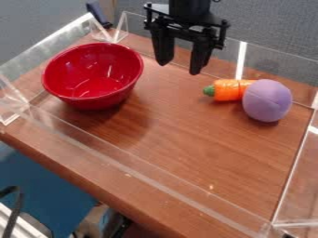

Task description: Remove the purple ball from the red bowl and put it on the table

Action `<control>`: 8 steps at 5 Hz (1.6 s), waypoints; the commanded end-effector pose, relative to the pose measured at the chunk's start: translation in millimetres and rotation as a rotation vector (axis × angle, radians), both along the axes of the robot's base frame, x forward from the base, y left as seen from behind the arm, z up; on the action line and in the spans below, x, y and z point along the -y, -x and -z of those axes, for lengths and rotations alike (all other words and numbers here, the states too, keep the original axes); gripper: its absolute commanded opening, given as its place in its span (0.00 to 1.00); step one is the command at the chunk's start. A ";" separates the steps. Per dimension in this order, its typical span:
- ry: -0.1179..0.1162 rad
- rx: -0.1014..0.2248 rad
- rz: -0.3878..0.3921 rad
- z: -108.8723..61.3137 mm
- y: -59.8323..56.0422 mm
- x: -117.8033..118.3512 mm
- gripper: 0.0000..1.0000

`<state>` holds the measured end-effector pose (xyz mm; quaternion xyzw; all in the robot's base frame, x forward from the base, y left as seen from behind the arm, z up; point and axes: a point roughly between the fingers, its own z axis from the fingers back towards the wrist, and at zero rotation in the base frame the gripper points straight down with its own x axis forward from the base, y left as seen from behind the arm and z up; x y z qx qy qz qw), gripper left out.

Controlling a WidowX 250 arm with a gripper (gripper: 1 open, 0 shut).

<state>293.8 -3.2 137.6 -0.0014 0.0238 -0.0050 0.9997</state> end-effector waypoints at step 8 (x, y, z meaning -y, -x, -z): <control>0.001 0.064 0.058 27.3 -49.8 84.8 1.00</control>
